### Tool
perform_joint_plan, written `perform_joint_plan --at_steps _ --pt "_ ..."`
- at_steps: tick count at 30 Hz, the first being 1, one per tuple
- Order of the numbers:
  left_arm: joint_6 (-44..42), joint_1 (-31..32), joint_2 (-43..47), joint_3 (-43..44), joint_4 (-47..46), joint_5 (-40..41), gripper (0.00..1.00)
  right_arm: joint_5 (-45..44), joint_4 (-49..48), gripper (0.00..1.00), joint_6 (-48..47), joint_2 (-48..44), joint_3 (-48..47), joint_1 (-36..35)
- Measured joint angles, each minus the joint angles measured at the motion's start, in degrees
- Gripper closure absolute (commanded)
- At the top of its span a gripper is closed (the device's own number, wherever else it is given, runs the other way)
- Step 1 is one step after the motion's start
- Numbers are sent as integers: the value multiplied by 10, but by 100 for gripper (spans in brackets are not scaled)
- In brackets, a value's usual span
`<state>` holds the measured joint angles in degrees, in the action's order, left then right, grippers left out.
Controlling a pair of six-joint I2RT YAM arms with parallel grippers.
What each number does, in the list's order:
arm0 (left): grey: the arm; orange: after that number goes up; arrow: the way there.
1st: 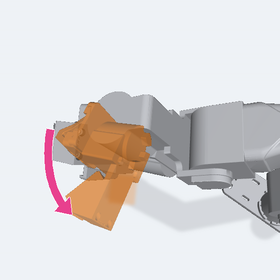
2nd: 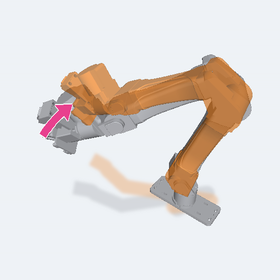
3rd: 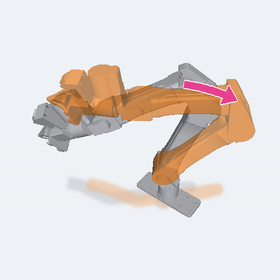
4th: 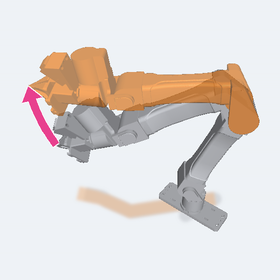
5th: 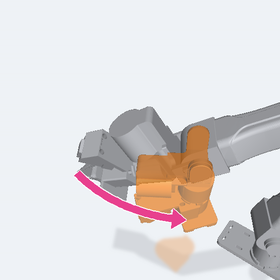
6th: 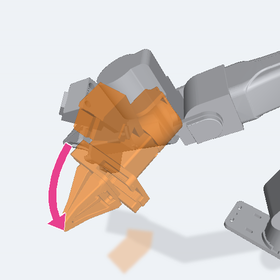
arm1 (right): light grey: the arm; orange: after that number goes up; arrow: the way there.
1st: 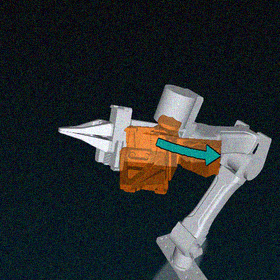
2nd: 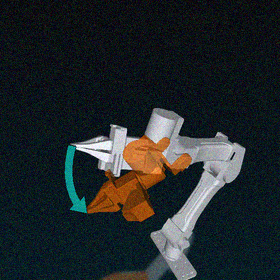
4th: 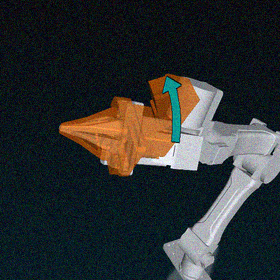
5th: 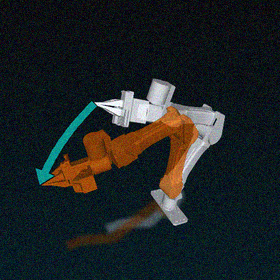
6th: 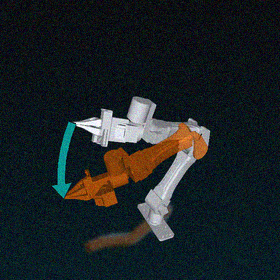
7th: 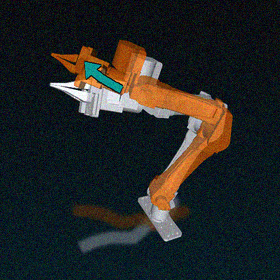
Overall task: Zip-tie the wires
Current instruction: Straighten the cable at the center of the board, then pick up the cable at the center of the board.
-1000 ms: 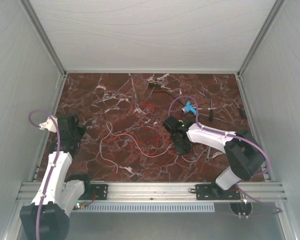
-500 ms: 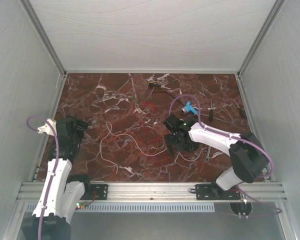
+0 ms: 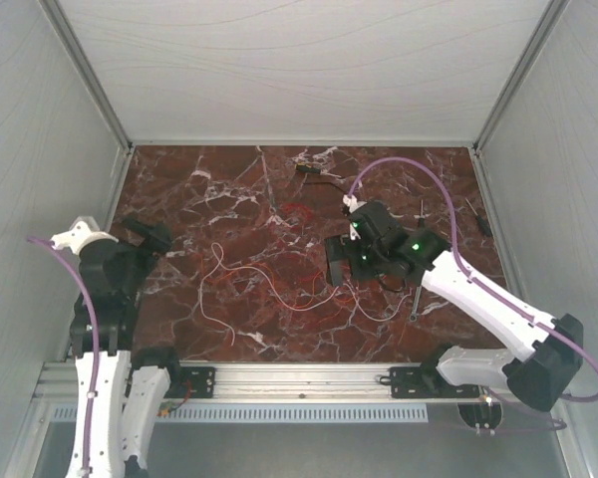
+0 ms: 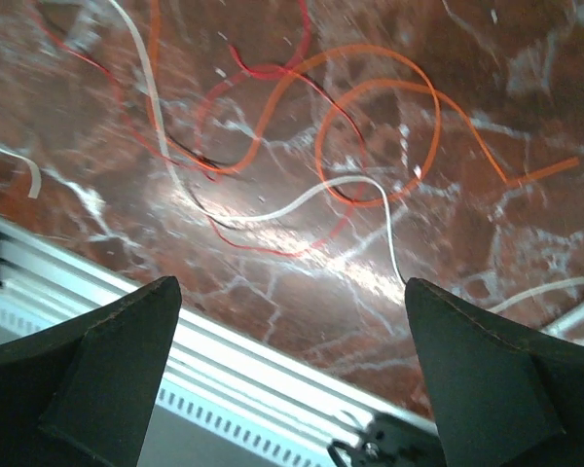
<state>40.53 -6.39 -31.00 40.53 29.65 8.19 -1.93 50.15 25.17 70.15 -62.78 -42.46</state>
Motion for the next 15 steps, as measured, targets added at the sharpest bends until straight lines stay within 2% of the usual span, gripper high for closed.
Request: perform_joint_plan --at_steps 5,9,11,15 --pt "-62 0 31 6 18 -107 0 21 -103 2 -26 -22 14 0" --pt "-75 0 36 6 45 -155 0 20 -185 4 -61 5 33 0" --pt "-76 0 47 1 47 -169 0 20 -223 8 -79 36 36 0" --pt "-76 3 88 -38 35 -183 0 21 -278 21 -109 117 35 1"
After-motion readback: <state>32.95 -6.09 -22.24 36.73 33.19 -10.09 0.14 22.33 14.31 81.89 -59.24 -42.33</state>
